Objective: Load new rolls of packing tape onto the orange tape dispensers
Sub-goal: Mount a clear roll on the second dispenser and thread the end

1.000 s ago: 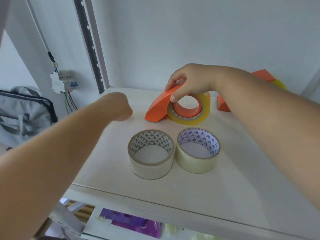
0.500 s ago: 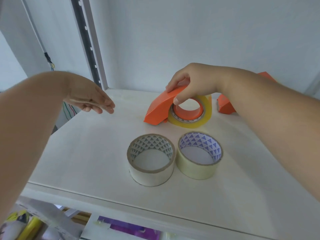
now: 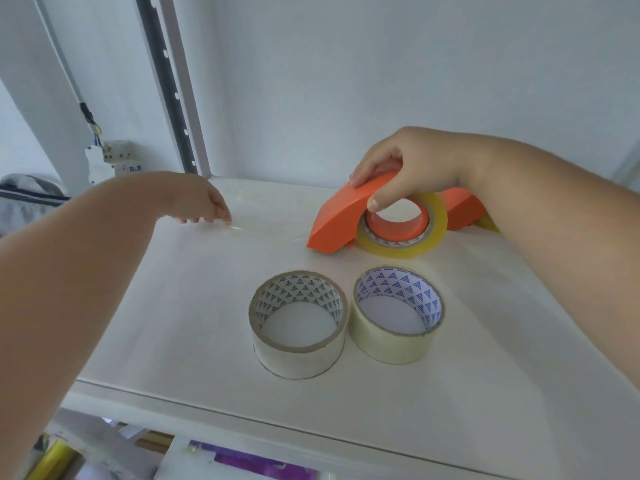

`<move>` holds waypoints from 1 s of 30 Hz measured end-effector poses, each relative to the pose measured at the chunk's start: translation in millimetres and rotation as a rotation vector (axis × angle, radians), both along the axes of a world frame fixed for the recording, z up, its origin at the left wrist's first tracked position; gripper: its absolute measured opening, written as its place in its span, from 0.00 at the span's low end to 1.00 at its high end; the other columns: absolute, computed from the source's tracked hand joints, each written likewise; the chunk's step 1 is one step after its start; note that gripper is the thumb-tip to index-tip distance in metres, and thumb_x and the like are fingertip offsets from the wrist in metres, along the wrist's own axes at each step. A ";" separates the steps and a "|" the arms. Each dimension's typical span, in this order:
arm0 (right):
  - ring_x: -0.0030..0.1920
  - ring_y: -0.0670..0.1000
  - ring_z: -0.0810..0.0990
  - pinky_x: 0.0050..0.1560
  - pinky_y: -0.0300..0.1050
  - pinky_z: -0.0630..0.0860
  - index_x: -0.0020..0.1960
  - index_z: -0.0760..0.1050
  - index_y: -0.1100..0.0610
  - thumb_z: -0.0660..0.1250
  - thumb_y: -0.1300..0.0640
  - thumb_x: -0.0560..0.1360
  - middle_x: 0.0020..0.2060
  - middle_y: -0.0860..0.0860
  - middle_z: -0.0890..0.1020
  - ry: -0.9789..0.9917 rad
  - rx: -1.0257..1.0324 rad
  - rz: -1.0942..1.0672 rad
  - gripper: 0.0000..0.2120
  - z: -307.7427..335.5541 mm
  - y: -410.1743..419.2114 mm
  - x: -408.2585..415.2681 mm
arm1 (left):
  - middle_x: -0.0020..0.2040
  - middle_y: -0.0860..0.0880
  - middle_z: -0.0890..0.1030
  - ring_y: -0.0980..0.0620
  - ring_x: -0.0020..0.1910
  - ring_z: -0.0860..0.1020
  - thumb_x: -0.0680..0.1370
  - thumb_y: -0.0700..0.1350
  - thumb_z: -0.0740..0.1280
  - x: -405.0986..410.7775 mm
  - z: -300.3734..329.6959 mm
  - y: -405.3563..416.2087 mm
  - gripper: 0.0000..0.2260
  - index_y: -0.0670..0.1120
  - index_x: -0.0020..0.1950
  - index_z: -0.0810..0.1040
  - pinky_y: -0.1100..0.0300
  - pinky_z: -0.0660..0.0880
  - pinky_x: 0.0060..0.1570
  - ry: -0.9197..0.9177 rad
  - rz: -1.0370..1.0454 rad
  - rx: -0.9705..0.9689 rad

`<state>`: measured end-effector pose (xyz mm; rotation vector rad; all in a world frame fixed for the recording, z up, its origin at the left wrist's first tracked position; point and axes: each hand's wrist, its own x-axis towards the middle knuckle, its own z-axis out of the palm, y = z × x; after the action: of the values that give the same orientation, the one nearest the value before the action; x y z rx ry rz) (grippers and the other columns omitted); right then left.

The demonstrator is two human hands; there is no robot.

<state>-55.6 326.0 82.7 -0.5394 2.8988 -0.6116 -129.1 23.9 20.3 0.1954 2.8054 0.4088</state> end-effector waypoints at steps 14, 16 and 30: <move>0.60 0.47 0.75 0.65 0.51 0.69 0.49 0.80 0.44 0.63 0.31 0.66 0.56 0.43 0.80 0.044 0.374 -0.006 0.21 14.4 -21.2 11.5 | 0.57 0.43 0.75 0.41 0.57 0.72 0.76 0.39 0.60 11.4 -24.2 23.4 0.11 0.46 0.56 0.76 0.48 0.72 0.56 0.726 -0.007 -0.251; 0.64 0.54 0.73 0.70 0.53 0.62 0.49 0.80 0.50 0.57 0.31 0.71 0.58 0.53 0.79 0.150 0.505 -0.015 0.26 11.6 -32.0 10.7 | 0.63 0.49 0.76 0.46 0.62 0.73 0.79 0.42 0.59 21.3 -27.4 32.0 0.11 0.49 0.58 0.77 0.53 0.68 0.64 0.690 -0.138 0.054; 0.63 0.52 0.73 0.59 0.48 0.71 0.67 0.71 0.45 0.56 0.45 0.79 0.64 0.45 0.76 0.188 0.841 0.196 0.18 -28.2 -71.3 10.9 | 0.78 0.53 0.52 0.54 0.77 0.45 0.83 0.47 0.50 54.3 -61.6 52.1 0.20 0.58 0.75 0.56 0.59 0.41 0.73 0.221 -0.487 0.123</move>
<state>-44.7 254.8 54.4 -0.7388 2.8388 0.6959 -74.8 75.9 -41.3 0.9783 2.8060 0.4614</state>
